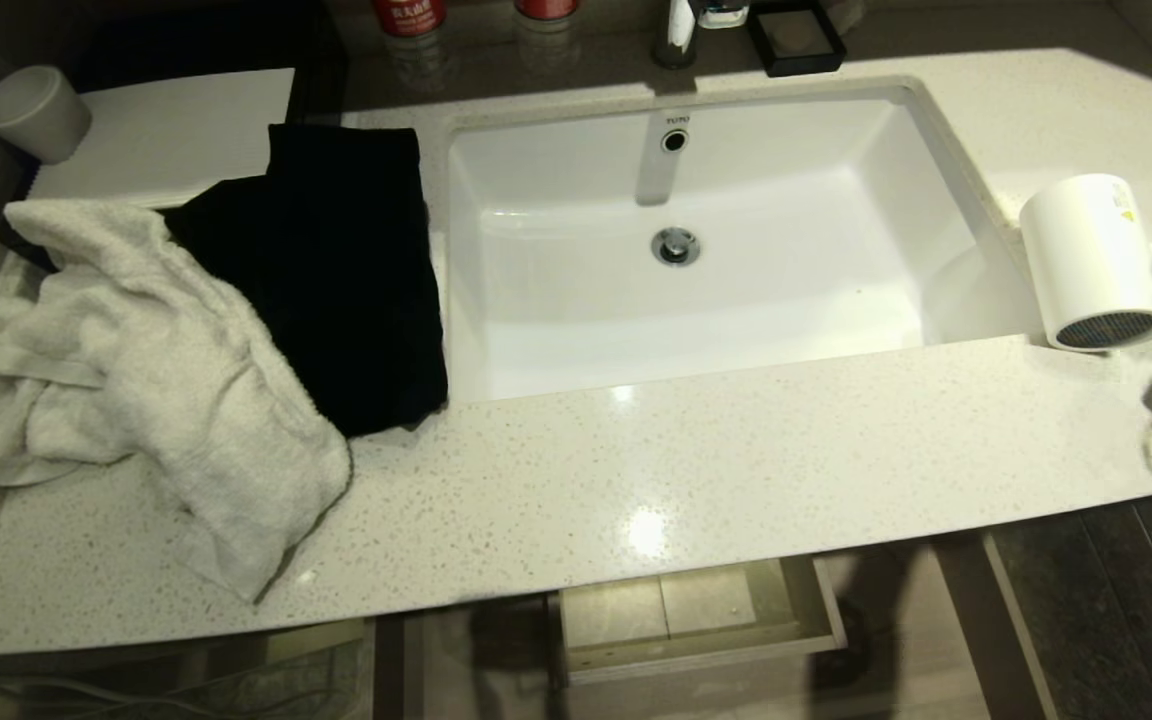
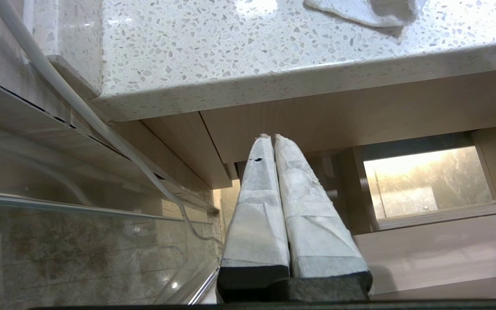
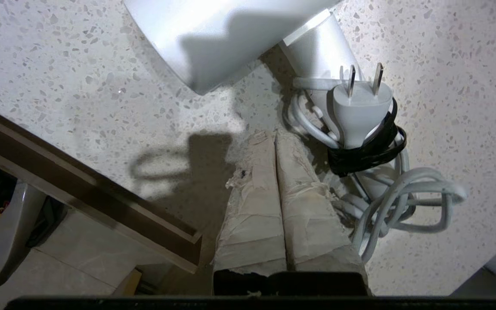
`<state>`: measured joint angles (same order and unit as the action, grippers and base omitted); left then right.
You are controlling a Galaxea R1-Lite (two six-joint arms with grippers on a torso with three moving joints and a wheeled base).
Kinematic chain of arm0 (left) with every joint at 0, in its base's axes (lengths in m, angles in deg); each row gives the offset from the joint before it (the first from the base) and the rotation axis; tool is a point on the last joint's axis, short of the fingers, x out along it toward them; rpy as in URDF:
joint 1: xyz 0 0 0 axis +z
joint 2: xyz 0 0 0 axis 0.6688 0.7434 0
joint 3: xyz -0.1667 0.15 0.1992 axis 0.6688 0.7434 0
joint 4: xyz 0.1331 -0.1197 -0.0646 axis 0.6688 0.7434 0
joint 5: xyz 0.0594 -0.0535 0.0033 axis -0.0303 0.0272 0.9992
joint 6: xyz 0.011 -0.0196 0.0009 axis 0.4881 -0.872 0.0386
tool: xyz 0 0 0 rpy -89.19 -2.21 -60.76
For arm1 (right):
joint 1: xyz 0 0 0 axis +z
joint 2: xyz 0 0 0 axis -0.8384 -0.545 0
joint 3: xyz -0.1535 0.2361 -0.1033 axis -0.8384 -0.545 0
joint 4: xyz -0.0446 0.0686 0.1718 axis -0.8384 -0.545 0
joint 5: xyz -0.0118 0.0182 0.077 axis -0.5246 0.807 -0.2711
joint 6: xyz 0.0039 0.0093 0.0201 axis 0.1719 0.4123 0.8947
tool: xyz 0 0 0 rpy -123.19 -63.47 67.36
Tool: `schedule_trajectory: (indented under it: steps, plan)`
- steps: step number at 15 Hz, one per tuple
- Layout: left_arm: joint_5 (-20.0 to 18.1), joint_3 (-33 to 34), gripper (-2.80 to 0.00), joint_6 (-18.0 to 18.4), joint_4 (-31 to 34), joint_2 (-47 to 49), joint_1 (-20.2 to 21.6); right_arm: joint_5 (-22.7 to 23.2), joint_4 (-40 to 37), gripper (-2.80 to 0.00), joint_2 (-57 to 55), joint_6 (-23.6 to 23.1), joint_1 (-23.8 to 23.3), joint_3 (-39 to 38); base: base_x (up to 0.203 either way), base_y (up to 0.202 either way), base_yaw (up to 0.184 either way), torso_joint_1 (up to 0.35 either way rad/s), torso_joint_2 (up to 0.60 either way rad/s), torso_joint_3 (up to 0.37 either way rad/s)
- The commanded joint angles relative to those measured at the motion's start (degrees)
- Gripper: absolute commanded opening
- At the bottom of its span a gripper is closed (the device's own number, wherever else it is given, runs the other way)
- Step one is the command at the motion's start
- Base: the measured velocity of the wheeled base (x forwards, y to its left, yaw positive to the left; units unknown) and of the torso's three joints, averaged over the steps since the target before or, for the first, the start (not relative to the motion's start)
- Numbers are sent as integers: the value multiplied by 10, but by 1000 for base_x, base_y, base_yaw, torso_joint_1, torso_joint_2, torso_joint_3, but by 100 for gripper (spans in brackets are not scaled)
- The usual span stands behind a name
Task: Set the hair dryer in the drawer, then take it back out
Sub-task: Pick up the hairdryer
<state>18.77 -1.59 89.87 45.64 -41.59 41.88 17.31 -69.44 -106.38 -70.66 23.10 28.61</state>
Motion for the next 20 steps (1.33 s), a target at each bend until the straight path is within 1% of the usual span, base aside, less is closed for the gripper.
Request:
schedule_trajectory:
  steps: [1, 3, 4, 5, 6, 9, 11, 13, 14, 15, 16, 17, 19, 20]
  plan:
    - [0, 0, -280, 0, -1, 0, 0, 15, -26, -280, -53, -23, 0, 37, 0, 0, 0, 0, 0, 0]
    - [0, 0, -280, 0, 0, 0, 0, 28, -71, -280, -86, -60, 0, 73, 0, 0, 0, 0, 0, 0]
    - [0, 1, -280, 0, 0, 0, 0, 48, -88, -280, -91, -64, 0, 78, 0, 0, 0, 0, 0, 0]
    - [0, 1, -280, 0, -1, 0, 0, 58, -100, -280, -94, -58, 0, 80, 0, 0, 0, 0, 0, 0]
    - [0, 0, -280, 0, -1, 0, 0, 81, -115, -280, -96, -58, 0, 81, 0, 0, 0, 0, 0, 0]
    - [-1, 0, -280, 0, -1, 0, 0, 96, -141, -280, -97, -54, 0, 81, 0, 0, 0, 0, 0, 0]
    - [0, 1, -280, 0, -1, 0, 0, 107, -134, -280, -100, -61, 0, 82, 0, 0, 0, 0, 0, 0]
    - [0, 1, -280, 0, -1, 0, 0, 107, -134, -280, -100, -61, 0, 82, 0, 0, 0, 0, 0, 0]
    - [0, 1, -280, 0, -1, 0, 0, 102, -133, -280, -97, -82, 1, 83, 0, 0, 0, 0, 0, 0]
    - [0, 0, -280, 0, -1, 0, 0, 99, -131, -280, -95, -93, 0, 85, 0, 0, 0, 0, 0, 0]
    - [0, 1, -280, 0, 0, 0, 0, 97, -130, 0, -95, -107, -1, 86, 0, 0, 0, 0, 0, 0]
    - [0, 0, -280, 0, -1, 0, 0, 97, -129, 0, -96, -135, -4, 86, 0, 0, 0, 0, 0, 0]
    - [-1, 1, -280, 0, 0, 0, 0, 100, -130, 0, -99, -172, -4, 86, 0, 0, 0, 0, 0, 0]
    - [0, 0, -280, 0, -1, 0, 0, 102, -130, 0, -99, -179, -4, 86, 0, 0, 0, 0, 0, 0]
